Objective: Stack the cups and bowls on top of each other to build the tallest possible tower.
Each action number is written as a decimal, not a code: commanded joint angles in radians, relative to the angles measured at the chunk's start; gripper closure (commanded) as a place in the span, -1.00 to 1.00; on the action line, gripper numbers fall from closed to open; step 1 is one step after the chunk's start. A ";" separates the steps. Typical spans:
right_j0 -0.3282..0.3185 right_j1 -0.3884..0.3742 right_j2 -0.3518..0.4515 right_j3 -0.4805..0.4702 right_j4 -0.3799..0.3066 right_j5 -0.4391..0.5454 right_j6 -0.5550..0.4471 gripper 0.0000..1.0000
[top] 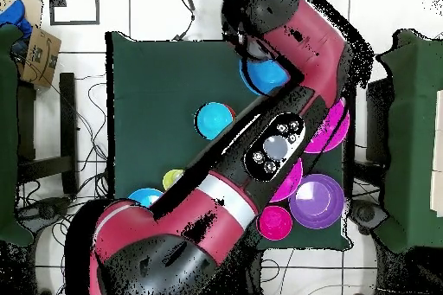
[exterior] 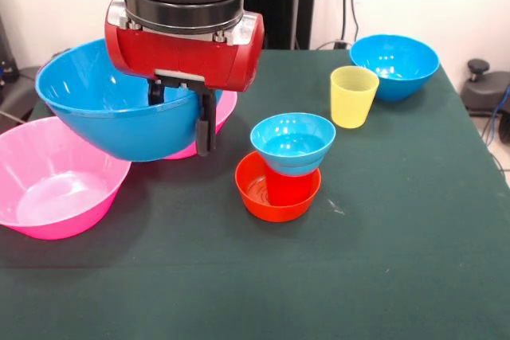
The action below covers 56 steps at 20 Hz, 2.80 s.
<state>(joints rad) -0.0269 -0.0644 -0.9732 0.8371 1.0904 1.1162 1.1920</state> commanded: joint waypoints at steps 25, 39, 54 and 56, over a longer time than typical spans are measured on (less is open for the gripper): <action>0.075 -0.215 0.321 -0.003 -0.381 0.111 0.003 1.00; 0.129 -0.252 0.379 0.125 -0.436 -0.016 0.086 1.00; 0.140 -0.259 0.449 0.233 -0.452 -0.177 0.091 1.00; 0.139 -0.253 0.450 0.228 -0.458 -0.183 0.098 1.00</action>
<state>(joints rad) 0.0979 -0.3125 -0.6724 0.9627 0.7110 0.9828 1.1920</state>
